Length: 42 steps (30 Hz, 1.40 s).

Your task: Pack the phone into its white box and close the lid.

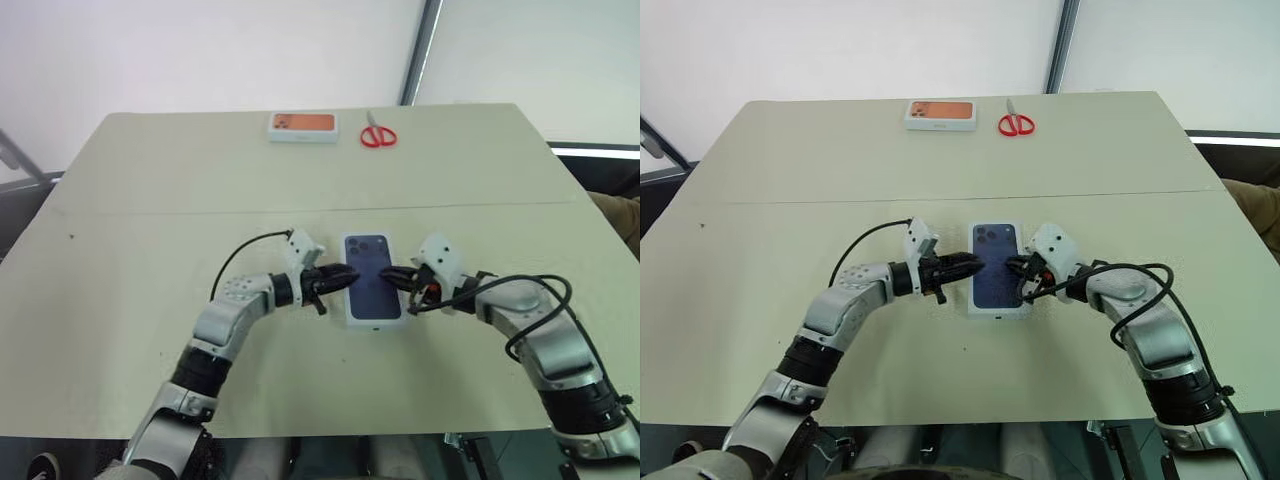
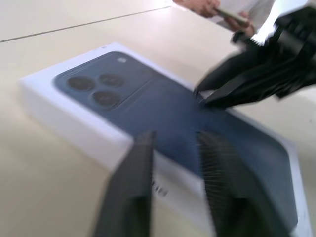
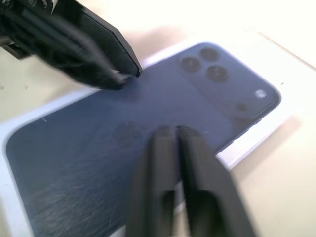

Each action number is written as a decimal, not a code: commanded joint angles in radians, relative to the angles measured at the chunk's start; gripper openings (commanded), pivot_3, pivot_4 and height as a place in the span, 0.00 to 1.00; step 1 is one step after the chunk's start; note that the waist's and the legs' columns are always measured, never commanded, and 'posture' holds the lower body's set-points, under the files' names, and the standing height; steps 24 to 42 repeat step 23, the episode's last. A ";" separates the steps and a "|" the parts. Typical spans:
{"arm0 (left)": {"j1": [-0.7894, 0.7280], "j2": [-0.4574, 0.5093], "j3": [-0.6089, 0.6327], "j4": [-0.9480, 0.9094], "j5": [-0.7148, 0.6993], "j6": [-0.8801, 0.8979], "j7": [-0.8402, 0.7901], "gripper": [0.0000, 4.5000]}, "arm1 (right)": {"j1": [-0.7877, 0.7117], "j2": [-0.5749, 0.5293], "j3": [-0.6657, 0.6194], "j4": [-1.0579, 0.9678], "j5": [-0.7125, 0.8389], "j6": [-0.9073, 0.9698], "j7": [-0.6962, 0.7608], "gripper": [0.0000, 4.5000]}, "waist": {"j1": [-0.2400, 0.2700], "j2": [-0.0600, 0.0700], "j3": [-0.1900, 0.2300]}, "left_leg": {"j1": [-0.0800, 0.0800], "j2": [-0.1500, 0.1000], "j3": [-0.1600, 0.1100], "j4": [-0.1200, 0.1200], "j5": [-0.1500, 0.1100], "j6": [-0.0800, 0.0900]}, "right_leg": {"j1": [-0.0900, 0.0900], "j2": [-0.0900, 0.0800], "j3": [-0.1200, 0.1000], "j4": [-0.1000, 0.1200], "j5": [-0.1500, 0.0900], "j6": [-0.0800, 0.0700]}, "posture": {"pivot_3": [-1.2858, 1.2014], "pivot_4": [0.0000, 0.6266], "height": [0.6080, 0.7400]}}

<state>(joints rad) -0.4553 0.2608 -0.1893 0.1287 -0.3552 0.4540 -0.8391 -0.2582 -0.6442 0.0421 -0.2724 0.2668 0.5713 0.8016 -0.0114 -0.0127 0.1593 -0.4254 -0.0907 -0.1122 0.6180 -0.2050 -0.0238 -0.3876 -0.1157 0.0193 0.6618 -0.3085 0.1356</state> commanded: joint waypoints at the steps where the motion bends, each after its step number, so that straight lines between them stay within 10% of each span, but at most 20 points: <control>1: -0.004 0.066 0.057 -0.039 -0.031 0.017 -0.049 0.75 | -0.017 -0.010 -0.082 -0.033 0.067 0.010 0.010 0.54 | 0.000 0.000 0.000 | 0.000 0.000 0.000 0.000 0.000 0.000 | 0.000 0.000 0.000 0.000 0.000 0.000 | 0.52 0.24 1.00; 3: -0.003 0.113 0.088 -0.055 -0.062 0.040 -0.085 0.98 | -0.012 -0.026 -0.106 -0.035 0.088 0.012 0.026 0.76 | -0.001 0.000 0.000 | 0.000 0.000 0.000 -0.001 0.000 0.000 | -0.001 0.000 0.000 0.000 0.000 0.000 | 0.52 0.24 1.00; 5: 0.004 0.170 0.120 -0.068 -0.078 0.047 -0.119 1.00 | 0.004 -0.034 -0.132 -0.044 0.113 0.009 0.036 1.00 | 0.000 0.000 0.000 | 0.000 0.000 0.000 -0.001 0.000 0.000 | -0.001 0.000 0.000 0.000 0.000 0.000 | 0.52 0.24 1.00; 16: 0.254 0.436 0.343 -0.118 -0.122 -0.012 -0.221 1.00 | 0.285 -0.131 -0.337 -0.065 0.143 -0.257 0.184 1.00 | 0.000 0.001 0.001 | 0.000 0.000 0.001 -0.003 0.000 0.000 | -0.002 -0.001 0.001 -0.001 0.000 0.000 | 0.52 0.24 1.00; 42: 0.387 0.456 0.441 -0.173 -0.158 -0.038 -0.225 1.00 | 0.409 -0.178 -0.403 -0.051 0.142 -0.344 0.250 1.00 | 0.009 0.001 0.001 | 0.000 0.000 0.001 -0.002 0.000 0.000 | 0.000 -0.003 0.001 -0.002 0.000 0.000 | 0.52 0.24 1.00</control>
